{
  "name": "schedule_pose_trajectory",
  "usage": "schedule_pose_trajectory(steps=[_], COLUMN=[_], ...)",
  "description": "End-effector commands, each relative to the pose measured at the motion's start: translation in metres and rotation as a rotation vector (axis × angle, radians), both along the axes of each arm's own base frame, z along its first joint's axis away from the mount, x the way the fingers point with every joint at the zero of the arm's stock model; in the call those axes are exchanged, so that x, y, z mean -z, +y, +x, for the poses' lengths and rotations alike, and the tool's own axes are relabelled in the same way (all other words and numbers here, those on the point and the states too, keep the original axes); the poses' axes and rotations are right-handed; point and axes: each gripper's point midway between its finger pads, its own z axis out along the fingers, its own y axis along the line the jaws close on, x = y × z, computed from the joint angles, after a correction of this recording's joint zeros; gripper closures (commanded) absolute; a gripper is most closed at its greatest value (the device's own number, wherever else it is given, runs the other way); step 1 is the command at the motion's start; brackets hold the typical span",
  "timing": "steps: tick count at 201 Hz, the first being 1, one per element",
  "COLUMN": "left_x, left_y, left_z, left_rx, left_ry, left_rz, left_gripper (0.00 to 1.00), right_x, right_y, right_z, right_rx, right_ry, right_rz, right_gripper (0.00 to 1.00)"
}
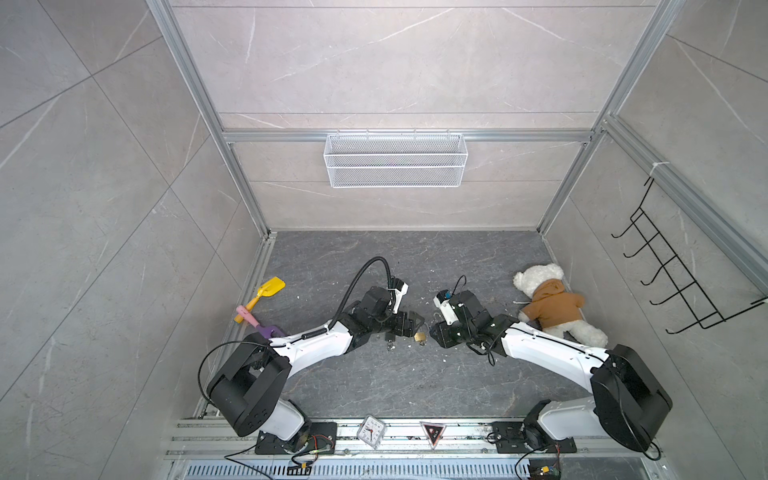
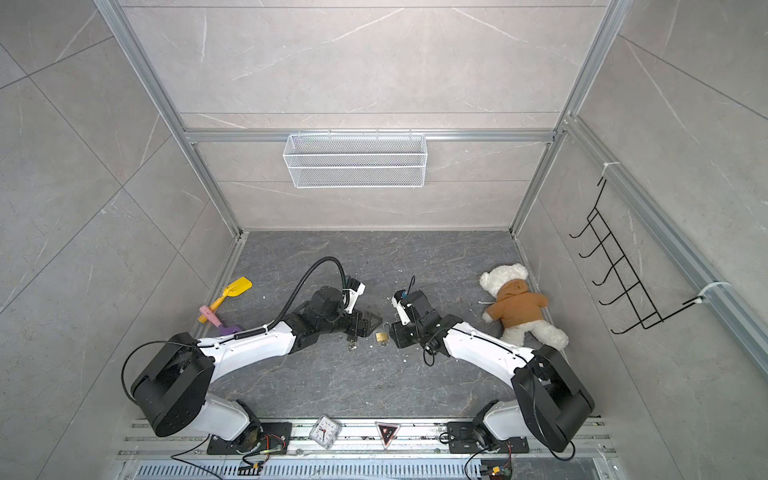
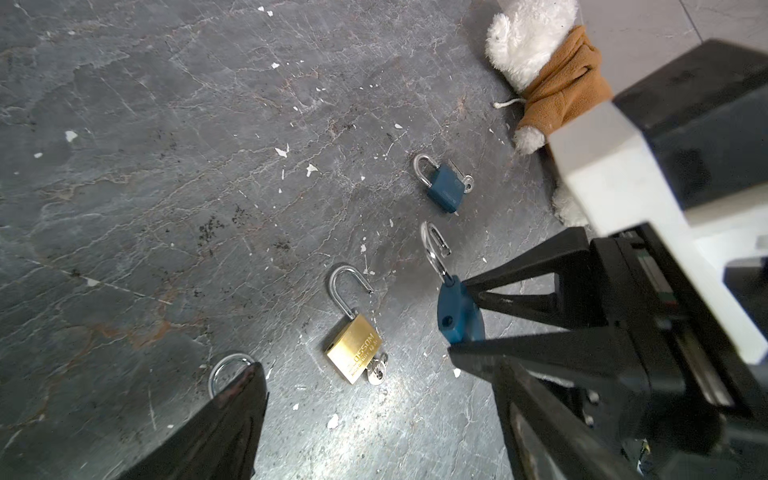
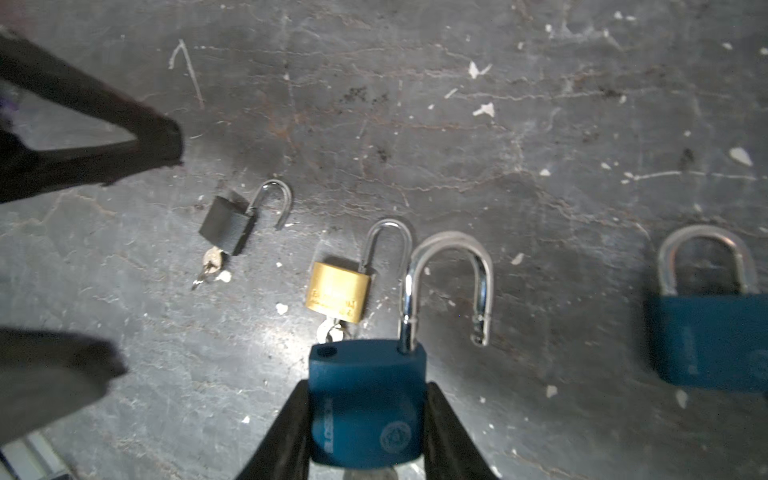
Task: Lock with the key
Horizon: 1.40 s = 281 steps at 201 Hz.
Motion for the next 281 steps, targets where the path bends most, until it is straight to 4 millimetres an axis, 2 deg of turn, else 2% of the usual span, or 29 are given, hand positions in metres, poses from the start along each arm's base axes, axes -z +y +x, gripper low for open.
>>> schedule_pose_trajectory(steps=[1, 65, 131, 216, 256, 281], left_x=[-0.024, -0.021, -0.028, -0.022, -0.021, -0.019], left_y=[-0.014, -0.024, -0.033, -0.035, -0.036, -0.037], left_z=[0.006, 0.003, 0.003, 0.001, 0.002, 0.001], left_rx=[0.021, 0.053, 0.077, 0.081, 0.08, 0.087], left_ry=[-0.02, 0.024, 0.042, 0.071, 0.075, 0.085], left_rz=[-0.083, -0.116, -0.156, -0.162, -0.162, -0.164], left_gripper=[0.13, 0.18, 0.29, 0.52, 0.56, 0.64], right_x=[-0.02, -0.048, -0.057, -0.065, -0.063, -0.064], right_y=[0.017, 0.031, 0.042, 0.047, 0.047, 0.048], right_z=[-0.004, -0.008, -0.014, -0.019, -0.019, -0.018], right_rx=[-0.097, -0.164, -0.219, -0.242, -0.24, -0.234], right_ry=[-0.089, -0.184, -0.212, -0.241, -0.249, -0.254], right_rz=[0.064, 0.116, 0.1, 0.092, 0.084, 0.092], right_gripper=[0.76, 0.76, 0.76, 0.76, 0.78, 0.78])
